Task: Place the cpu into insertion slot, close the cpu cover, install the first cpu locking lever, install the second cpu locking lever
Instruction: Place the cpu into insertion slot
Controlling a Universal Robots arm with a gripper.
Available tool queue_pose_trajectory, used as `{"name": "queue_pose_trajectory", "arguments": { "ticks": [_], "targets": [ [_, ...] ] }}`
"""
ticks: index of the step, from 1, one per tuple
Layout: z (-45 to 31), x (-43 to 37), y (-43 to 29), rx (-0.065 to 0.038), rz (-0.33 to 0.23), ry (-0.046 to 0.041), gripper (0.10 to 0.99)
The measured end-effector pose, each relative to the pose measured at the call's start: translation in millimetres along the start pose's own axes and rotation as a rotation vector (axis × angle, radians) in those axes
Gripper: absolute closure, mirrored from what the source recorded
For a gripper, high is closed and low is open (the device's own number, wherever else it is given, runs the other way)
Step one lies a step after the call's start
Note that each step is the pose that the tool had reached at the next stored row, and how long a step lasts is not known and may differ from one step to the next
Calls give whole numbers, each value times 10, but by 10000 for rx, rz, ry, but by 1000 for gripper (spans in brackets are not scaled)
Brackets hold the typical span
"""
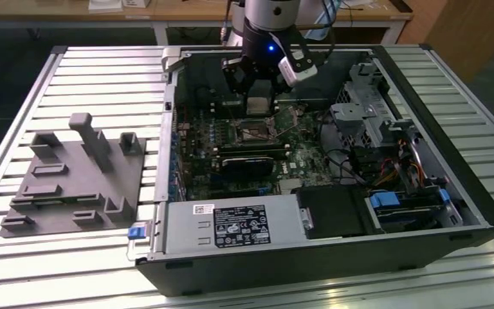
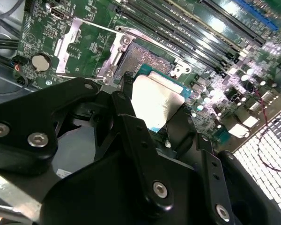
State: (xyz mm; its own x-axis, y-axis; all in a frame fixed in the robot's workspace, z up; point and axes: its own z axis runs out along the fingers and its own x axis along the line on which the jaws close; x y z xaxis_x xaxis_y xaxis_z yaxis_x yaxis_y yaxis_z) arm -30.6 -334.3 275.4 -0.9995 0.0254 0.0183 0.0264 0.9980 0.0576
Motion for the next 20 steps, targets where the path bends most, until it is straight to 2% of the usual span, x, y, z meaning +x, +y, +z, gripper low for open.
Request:
{"name": "queue_pose_trajectory", "arguments": {
  "ticks": [7,20],
  "targets": [
    [4,0,1,3,70,-1,549],
    [14,0,0,-41,2391,-136,549]
  ]
}}
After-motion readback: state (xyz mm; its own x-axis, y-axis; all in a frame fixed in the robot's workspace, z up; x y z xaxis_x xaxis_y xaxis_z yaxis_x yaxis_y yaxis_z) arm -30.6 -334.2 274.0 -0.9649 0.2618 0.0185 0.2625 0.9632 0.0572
